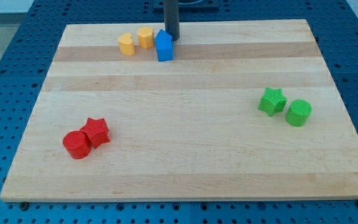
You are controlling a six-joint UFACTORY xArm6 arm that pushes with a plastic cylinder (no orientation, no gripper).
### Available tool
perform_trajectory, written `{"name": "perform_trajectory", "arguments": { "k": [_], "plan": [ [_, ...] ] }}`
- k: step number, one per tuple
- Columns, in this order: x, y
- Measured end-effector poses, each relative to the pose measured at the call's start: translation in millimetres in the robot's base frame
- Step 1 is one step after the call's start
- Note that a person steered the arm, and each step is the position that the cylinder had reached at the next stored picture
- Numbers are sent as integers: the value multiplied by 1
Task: Separate the blue cube from the blue triangle
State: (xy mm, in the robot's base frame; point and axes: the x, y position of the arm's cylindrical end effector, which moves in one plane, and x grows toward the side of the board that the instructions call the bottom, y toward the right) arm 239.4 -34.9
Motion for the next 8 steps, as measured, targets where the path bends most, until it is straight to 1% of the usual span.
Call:
{"name": "perform_trajectory", "arguments": {
  "k": [2,3,7,8],
  "plan": [
    [-30,-5],
    [-42,-21],
    [-43,-119],
    [-30,-130]
  ]
}}
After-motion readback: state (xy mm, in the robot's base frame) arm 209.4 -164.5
